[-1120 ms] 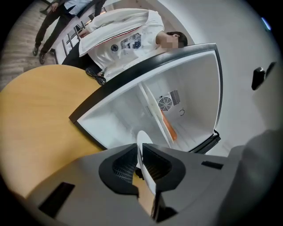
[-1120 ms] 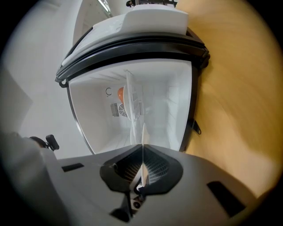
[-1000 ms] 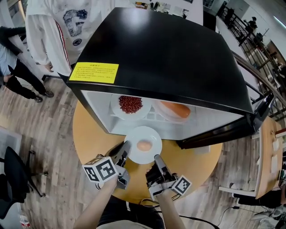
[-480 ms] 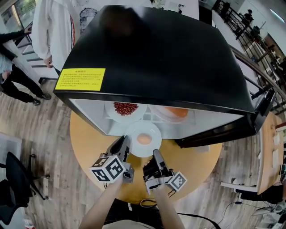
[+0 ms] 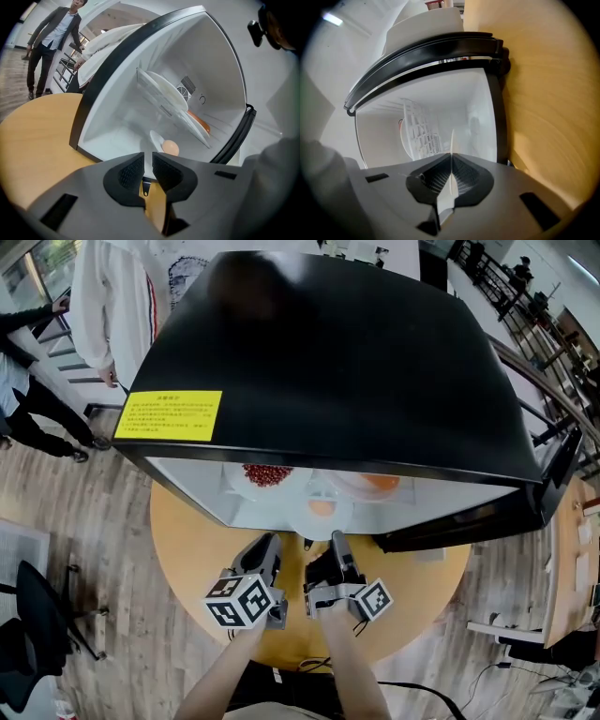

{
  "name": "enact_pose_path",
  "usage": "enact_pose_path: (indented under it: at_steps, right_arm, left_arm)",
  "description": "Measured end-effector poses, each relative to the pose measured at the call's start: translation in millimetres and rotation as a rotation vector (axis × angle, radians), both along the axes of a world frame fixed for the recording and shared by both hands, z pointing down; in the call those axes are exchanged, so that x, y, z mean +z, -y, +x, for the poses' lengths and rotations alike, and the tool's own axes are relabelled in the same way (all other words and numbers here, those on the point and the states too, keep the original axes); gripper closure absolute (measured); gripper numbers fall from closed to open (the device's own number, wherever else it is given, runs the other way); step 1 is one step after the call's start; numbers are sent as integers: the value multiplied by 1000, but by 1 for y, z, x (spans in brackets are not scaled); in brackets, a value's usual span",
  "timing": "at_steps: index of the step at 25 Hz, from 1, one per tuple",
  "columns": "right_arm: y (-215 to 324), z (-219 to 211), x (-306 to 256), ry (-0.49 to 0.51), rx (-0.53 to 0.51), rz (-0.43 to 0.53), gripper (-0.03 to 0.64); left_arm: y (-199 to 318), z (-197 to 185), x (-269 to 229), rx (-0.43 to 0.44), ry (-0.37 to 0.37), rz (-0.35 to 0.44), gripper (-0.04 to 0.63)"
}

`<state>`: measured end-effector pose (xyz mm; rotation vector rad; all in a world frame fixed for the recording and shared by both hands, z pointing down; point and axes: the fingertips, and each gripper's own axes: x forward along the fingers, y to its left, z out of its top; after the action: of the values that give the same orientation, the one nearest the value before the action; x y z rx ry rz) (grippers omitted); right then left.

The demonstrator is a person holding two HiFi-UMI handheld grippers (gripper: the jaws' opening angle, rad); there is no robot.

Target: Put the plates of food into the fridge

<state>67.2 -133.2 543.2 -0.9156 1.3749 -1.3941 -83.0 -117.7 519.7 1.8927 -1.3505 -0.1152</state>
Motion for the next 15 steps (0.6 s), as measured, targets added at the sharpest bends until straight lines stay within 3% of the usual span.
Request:
enact_pose_path:
  at_steps: [5, 15]
  right_arm:
    - [15, -3, 4, -99, -26, -31, 598]
    - [27, -9, 23, -139, -10, -127, 598]
  left_arm:
    - [-11, 0, 7, 18, 19, -7, 558]
    - [-25, -5, 4, 29, 163, 66, 558]
